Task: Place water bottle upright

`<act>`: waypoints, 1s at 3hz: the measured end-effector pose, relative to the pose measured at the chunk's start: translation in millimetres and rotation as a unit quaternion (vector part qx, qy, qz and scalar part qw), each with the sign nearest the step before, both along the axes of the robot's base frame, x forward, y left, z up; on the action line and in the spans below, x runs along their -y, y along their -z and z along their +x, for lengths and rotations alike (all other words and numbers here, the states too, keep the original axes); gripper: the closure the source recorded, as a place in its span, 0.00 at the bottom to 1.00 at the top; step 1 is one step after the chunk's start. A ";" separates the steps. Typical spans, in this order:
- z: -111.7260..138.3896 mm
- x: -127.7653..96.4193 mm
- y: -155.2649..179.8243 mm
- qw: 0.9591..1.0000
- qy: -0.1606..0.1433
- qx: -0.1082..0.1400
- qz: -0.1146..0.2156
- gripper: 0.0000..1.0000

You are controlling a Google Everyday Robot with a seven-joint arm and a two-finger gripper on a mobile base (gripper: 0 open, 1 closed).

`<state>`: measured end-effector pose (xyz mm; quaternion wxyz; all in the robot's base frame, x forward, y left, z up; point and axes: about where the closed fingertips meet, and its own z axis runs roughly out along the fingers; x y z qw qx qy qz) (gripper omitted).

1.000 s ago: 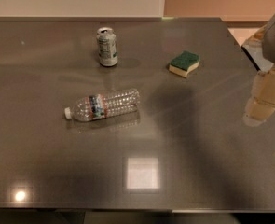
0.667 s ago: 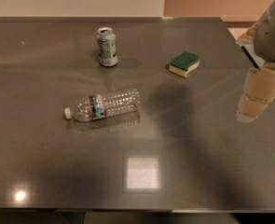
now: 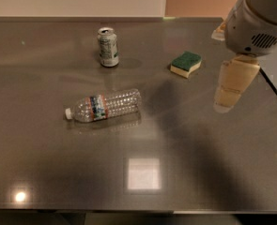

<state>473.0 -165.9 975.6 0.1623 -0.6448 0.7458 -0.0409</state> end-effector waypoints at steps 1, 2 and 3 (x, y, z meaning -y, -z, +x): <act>13.7 -27.5 2.9 1.000 -0.031 0.000 0.000 0.00; 27.7 -63.0 12.8 0.998 -0.069 -0.006 0.006 0.00; 48.4 -102.1 31.2 0.994 -0.104 -0.015 0.009 0.00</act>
Offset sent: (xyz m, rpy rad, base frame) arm 0.0742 0.1501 -0.0565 0.0266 0.0667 0.2969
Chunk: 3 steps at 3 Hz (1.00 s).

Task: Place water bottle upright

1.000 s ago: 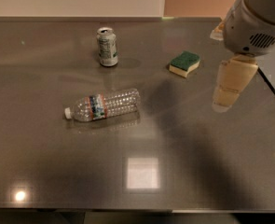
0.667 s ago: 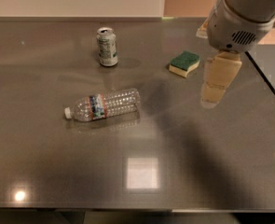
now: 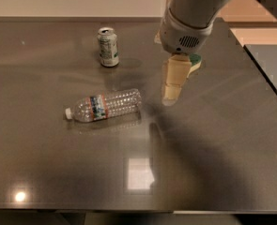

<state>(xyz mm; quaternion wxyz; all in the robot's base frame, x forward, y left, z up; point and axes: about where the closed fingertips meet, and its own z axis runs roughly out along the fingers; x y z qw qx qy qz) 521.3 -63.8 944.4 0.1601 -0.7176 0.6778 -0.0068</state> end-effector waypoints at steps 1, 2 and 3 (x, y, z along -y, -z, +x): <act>17.4 -31.4 17.8 1.000 -0.028 -0.012 0.004 0.00; 24.8 -57.7 28.8 0.998 -0.054 -0.028 0.013 0.00; 20.6 -79.9 36.1 0.996 -0.075 -0.041 0.018 0.00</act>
Offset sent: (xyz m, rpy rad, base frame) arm 0.0326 0.0869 -0.0414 0.0455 0.1055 0.1688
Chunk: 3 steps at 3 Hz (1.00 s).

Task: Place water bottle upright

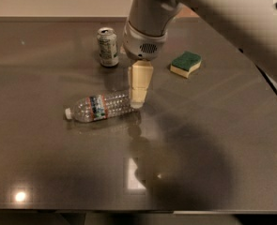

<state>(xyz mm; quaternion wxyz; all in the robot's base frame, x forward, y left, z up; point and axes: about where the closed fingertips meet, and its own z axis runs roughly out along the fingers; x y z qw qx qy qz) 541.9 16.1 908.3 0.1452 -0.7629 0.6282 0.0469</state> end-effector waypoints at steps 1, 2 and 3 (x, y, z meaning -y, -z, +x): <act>-7.6 -20.7 9.7 1.000 -0.009 -0.013 0.000 0.00; -18.1 -40.5 17.6 1.000 -0.009 -0.017 -0.007 0.00; -24.7 -57.3 25.8 0.999 -0.005 -0.030 -0.015 0.00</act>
Offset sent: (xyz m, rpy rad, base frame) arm -0.0312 0.0614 -0.0278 -0.0355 0.0523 0.0121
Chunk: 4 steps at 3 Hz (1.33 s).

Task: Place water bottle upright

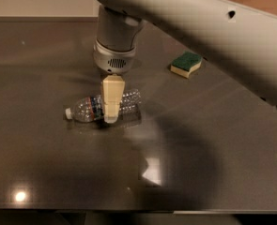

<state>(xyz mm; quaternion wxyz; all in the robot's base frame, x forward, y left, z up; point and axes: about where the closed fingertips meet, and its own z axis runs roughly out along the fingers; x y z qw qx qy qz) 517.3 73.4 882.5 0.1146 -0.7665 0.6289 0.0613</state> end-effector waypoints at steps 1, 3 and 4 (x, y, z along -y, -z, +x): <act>-6.9 -12.6 8.6 1.000 0.015 -0.013 -0.009 0.00; -15.9 -27.8 35.4 0.999 0.031 -0.016 -0.038 0.00; -17.0 -31.7 43.6 0.998 0.026 -0.005 -0.053 0.18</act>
Offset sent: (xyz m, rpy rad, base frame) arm -0.0188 0.0333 -0.0390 -0.0842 0.0510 -0.0800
